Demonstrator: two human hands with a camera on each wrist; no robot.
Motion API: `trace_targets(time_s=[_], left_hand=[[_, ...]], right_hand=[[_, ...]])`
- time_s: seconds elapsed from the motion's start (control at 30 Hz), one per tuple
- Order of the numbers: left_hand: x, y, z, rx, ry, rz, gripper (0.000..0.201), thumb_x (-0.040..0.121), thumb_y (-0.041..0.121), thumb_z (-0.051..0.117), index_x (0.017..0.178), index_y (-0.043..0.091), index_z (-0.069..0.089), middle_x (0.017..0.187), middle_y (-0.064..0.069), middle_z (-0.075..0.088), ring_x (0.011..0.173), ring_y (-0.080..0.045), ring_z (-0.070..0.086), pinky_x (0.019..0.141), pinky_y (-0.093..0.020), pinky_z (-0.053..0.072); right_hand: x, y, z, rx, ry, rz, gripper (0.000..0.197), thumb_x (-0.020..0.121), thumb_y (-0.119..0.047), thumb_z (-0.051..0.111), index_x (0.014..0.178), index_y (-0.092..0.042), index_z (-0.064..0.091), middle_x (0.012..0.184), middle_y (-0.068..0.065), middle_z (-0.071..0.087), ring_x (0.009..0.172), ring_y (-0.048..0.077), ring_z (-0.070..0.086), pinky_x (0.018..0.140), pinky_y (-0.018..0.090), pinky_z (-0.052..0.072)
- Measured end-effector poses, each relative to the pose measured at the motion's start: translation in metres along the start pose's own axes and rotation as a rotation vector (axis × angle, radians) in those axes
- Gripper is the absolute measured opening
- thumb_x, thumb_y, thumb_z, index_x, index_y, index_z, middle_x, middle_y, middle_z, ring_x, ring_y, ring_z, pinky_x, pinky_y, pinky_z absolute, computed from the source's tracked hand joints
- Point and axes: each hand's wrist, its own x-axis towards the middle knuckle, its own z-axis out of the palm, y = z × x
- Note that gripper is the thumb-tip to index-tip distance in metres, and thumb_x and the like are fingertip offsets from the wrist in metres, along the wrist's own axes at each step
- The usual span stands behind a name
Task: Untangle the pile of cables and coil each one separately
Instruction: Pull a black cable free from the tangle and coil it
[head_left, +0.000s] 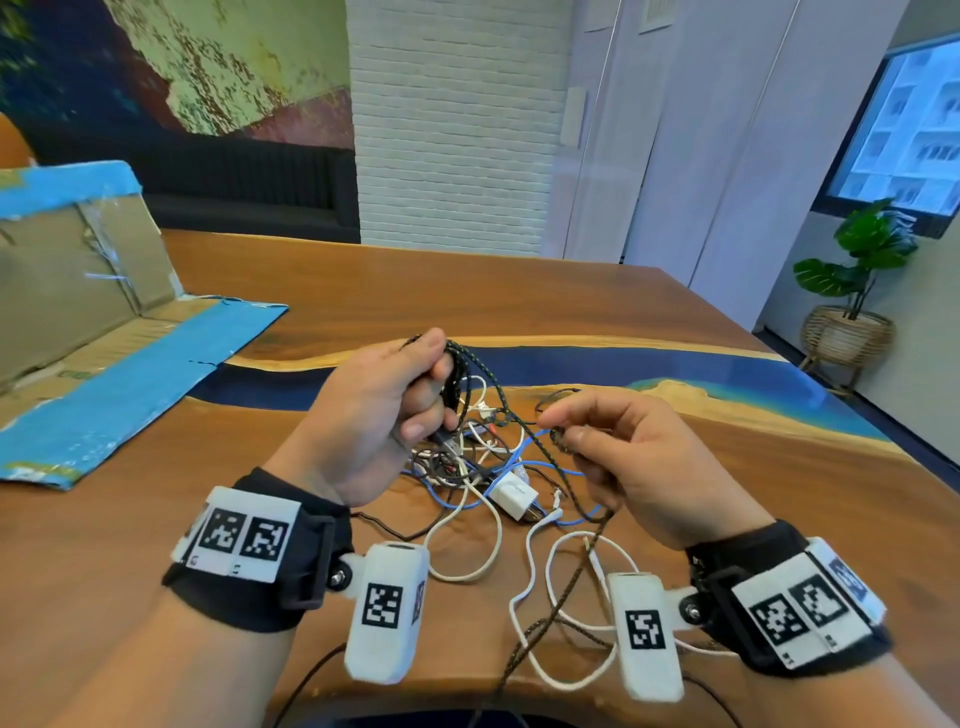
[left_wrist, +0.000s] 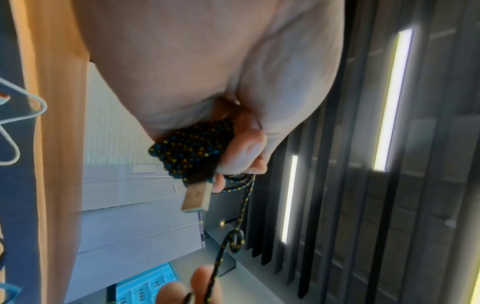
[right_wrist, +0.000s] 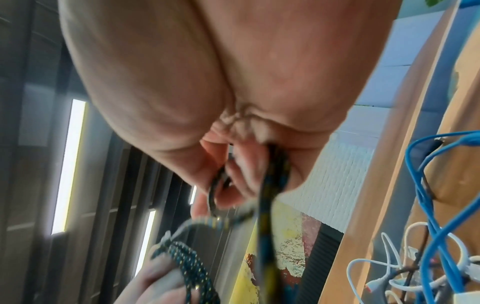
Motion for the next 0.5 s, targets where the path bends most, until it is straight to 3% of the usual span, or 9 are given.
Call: trace_targets(time_s=[0.03,0.1,0.17,0.23,0.27,0.37,0.5], left_hand=[[0.0,-0.001,0.002,0.034,-0.001,0.005,0.03,0.091,0.038,0.055,0.076,0.013,0.054,0.05,0.004,0.021,0.041,-0.013,0.026,0.061,-0.028,0.048],[0.0,-0.003,0.007,0.071,0.013,0.009,0.03,0.093,0.037,0.054,0.078,0.012,0.053,0.052,0.003,0.021,0.041,-0.013,0.027,0.06,-0.027,0.05],[0.001,-0.003,0.01,0.072,0.05,0.008,0.031,0.1,0.034,0.052,0.078,0.012,0.053,0.052,0.003,0.021,0.041,-0.013,0.027,0.059,-0.026,0.05],[0.002,-0.002,0.011,0.065,0.084,0.006,0.032,0.104,0.031,0.049,0.078,0.012,0.053,0.05,0.004,0.022,0.041,-0.012,0.028,0.059,-0.026,0.05],[0.002,-0.001,0.011,0.062,0.095,0.003,0.032,0.105,0.03,0.048,0.079,0.012,0.053,0.05,0.005,0.022,0.041,-0.012,0.028,0.06,-0.026,0.05],[0.002,0.0,0.013,0.064,0.101,-0.003,0.032,0.105,0.031,0.048,0.079,0.013,0.053,0.05,0.005,0.022,0.041,-0.013,0.028,0.061,-0.027,0.049],[-0.001,0.001,0.021,0.035,0.054,-0.025,0.032,0.103,0.031,0.049,0.077,0.013,0.052,0.052,0.004,0.019,0.041,-0.013,0.027,0.059,-0.026,0.049]], right_hand=[[0.001,0.0,0.001,0.025,-0.003,0.022,0.03,0.097,0.0,0.051,0.092,-0.013,0.078,0.063,0.013,0.031,0.054,0.027,0.017,0.041,0.024,0.018],[0.0,-0.005,0.004,0.046,-0.018,0.016,0.027,0.089,-0.015,0.052,0.092,-0.017,0.079,0.061,0.003,0.04,0.055,0.022,0.016,0.044,0.025,0.014],[-0.005,-0.01,0.012,-0.081,-0.022,-0.092,0.017,0.085,-0.022,0.066,0.096,-0.019,0.079,0.062,-0.005,0.058,0.051,0.008,0.04,0.048,0.018,0.032],[-0.007,-0.011,0.017,-0.235,-0.014,-0.172,0.018,0.081,-0.019,0.081,0.096,-0.027,0.08,0.072,0.009,0.069,0.063,0.011,0.055,0.063,0.024,0.043],[-0.007,-0.009,0.016,-0.276,0.006,-0.179,0.021,0.081,-0.015,0.084,0.094,-0.03,0.081,0.073,0.01,0.069,0.065,0.013,0.055,0.064,0.027,0.043],[-0.002,-0.005,0.013,-0.377,0.099,-0.213,0.021,0.081,-0.011,0.084,0.088,-0.03,0.081,0.074,-0.01,0.063,0.067,0.004,0.054,0.066,0.016,0.04],[0.004,-0.003,0.013,-0.623,0.133,-0.184,0.018,0.09,-0.019,0.075,0.087,-0.036,0.073,0.107,-0.006,0.05,0.101,0.006,0.053,0.083,0.009,0.039]])
